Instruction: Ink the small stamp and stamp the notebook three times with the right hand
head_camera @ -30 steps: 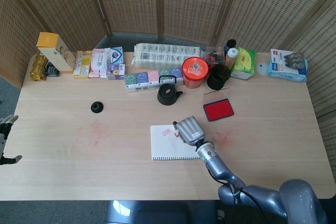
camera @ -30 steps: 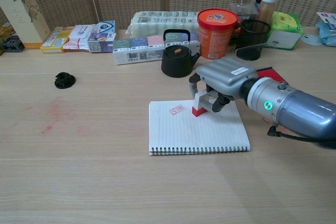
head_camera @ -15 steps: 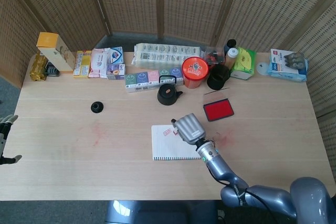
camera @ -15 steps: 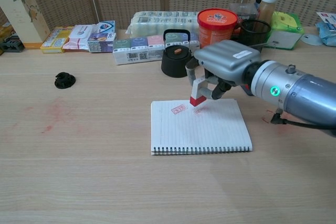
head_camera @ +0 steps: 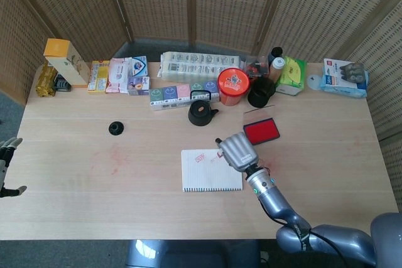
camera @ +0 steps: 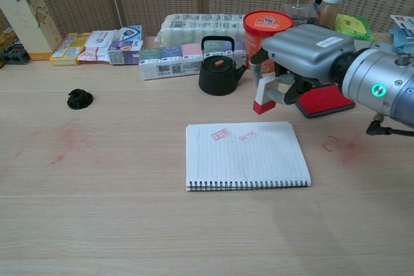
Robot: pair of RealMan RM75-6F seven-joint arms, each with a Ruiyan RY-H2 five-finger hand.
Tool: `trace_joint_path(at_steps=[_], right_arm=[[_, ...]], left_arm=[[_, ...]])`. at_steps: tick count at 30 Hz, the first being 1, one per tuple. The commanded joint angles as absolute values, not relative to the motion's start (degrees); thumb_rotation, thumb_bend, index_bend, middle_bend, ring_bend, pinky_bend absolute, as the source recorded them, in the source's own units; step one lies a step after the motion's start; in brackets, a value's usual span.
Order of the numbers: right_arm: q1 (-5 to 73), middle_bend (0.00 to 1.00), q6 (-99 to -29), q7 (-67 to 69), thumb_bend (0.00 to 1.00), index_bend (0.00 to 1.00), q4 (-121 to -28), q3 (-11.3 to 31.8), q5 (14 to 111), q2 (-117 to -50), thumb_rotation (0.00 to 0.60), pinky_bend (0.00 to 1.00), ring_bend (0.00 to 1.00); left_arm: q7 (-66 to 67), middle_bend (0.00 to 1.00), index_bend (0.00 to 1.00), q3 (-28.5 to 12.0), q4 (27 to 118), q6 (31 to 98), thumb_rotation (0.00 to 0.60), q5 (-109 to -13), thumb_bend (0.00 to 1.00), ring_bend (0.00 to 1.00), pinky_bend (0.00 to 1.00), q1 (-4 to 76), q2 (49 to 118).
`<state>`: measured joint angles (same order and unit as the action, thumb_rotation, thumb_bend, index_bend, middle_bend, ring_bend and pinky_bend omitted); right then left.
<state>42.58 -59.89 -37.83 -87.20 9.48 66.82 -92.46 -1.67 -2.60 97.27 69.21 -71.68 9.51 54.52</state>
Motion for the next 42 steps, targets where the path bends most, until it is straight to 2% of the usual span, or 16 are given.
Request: trace_joint_path(at_steps=[1, 26, 42], right_arm=[[41.9, 1.0, -59.8, -36.5, 0.57, 0.67, -86.0, 8.6, 66.6, -92.8, 0.6, 1.0, 1.0], [41.9, 1.0, -57.4, -30.7, 0.57, 0.67, -77.3, 7.8, 66.3, -99.5, 0.6, 1.0, 1.0], [41.0, 1.0, -56.1, -28.0, 0.57, 0.68, -73.9, 6.7, 66.9, -100.7, 0.6, 1.0, 1.0]], left_arm=[[-1.4, 0.0, 0.0, -2.7, 97.2, 69.0, 0.6, -71.4, 0.0, 0.0, 0.06, 9.6, 54.6], [-0.5, 0.0, 0.0, -3.0, 97.0, 67.7, 0.6, -69.5, 0.0, 0.0, 0.06, 10.3, 55.0], [0.4, 0.0, 0.0, -2.9, 97.0, 67.1, 0.6, -69.2, 0.0, 0.0, 0.06, 10.6, 55.4]])
